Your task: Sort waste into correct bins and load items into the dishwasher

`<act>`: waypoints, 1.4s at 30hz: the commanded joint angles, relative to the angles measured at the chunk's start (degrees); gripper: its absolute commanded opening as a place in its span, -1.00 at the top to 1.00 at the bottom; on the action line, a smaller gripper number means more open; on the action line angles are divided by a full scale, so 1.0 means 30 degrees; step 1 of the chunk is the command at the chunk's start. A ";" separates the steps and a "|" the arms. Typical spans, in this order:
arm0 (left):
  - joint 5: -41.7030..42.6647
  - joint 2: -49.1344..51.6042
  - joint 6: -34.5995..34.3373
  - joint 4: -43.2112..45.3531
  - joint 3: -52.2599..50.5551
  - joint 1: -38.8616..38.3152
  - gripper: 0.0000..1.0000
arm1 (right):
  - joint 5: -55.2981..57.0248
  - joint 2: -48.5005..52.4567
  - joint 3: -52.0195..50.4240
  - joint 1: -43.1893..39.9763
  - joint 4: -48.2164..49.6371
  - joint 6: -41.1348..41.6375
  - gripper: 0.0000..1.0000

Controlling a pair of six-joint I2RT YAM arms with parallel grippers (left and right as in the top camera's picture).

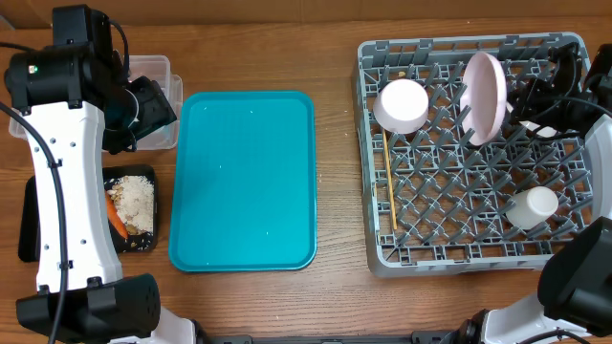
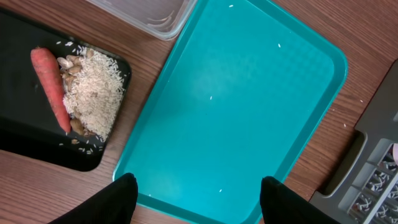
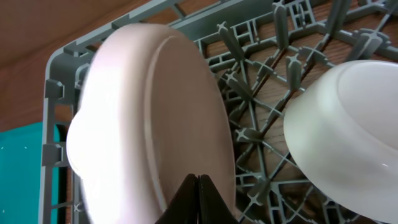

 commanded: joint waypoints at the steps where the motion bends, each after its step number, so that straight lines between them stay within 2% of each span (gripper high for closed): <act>1: -0.0073 0.0066 0.0393 -0.0022 0.0248 -0.0124 -0.31 | -0.2892 -0.0175 0.0277 0.0306 -0.0903 -0.2637 0.93; 12: -0.0073 0.0066 0.0393 -0.0095 0.0248 -0.0138 -0.31 | -0.1770 -0.0175 0.0277 0.0481 -0.1545 -0.2251 0.92; 25: -0.0087 0.0066 0.0393 -0.0095 0.0248 -0.0124 -0.31 | -0.3118 -0.0175 0.0277 0.0503 -0.3126 -0.2688 0.91; 29: -0.0087 0.0066 0.0393 -0.0095 0.0248 -0.0124 -0.31 | -0.2331 -0.0262 0.0357 0.0503 -0.3060 -0.2215 0.65; 33: -0.0073 0.0102 0.0532 0.0000 0.0248 -0.0248 -0.39 | 0.0532 -0.0699 0.1319 0.0874 -0.3585 -0.0882 0.55; 39: -0.0051 0.0168 0.1304 0.1107 0.0248 -0.1086 -0.52 | 0.3461 -0.1341 0.3359 0.4539 -0.4896 -0.0656 0.44; 40: -0.0058 0.0189 0.1632 0.1399 0.0248 -0.1464 -0.57 | 0.3963 -0.1341 0.3432 0.5406 -0.4896 -0.0656 0.38; 42: -0.0058 0.0328 0.2725 0.2149 0.0248 -0.2412 -0.80 | 0.4940 -0.1341 0.3432 0.7461 -0.4685 -0.0663 0.06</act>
